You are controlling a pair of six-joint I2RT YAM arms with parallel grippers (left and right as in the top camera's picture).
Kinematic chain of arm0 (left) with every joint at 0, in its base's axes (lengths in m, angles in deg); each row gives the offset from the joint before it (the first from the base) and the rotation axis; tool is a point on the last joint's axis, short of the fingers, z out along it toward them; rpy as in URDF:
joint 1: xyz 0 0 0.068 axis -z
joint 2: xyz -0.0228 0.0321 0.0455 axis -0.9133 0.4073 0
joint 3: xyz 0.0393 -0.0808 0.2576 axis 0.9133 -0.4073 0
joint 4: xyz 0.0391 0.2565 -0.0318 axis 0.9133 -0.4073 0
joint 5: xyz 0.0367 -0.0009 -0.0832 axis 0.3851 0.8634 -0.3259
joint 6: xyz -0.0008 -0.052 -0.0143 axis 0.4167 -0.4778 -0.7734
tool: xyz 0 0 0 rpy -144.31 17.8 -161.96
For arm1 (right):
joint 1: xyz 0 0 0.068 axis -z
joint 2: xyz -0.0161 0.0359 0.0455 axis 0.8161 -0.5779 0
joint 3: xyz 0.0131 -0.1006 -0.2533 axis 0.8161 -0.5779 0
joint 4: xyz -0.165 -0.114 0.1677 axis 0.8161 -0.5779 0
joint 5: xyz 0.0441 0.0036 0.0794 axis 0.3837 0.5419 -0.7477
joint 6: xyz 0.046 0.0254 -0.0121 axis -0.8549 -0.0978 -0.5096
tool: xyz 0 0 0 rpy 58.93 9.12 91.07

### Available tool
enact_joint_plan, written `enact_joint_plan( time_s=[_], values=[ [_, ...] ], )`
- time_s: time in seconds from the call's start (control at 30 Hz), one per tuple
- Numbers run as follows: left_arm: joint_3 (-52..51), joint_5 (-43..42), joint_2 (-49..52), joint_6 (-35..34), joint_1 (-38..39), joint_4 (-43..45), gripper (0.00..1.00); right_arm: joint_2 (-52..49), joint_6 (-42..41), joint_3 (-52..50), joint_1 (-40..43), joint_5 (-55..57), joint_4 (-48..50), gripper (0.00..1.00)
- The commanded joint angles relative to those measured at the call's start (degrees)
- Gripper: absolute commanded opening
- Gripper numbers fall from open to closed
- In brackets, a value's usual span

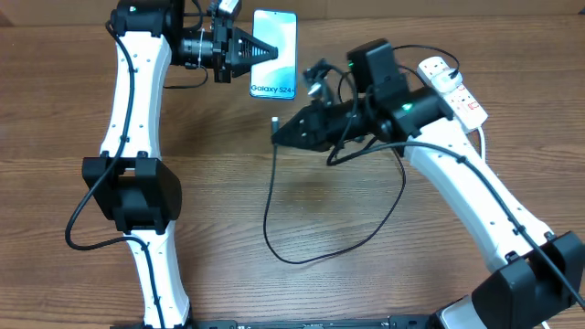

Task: Plug charger to phone and switch on socket
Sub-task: 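Align the USB-C plug under the phone's bottom port with the right gripper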

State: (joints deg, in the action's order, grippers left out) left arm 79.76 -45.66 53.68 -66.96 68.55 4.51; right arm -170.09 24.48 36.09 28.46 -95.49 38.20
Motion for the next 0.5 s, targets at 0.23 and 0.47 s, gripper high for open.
enact_joint_plan(
  time_s=[0.23,0.47],
  values=[
    [0.4,1.6,-0.1,-0.4,0.6,-0.3,0.04,1.0,-2.4,0.9,-0.3,7.6,0.6,0.04],
    [0.4,1.7,-0.1,2.2,0.6,-1.2,0.04,1.0,-2.4,0.9,-0.3,6.6,1.6,0.04]
  ],
)
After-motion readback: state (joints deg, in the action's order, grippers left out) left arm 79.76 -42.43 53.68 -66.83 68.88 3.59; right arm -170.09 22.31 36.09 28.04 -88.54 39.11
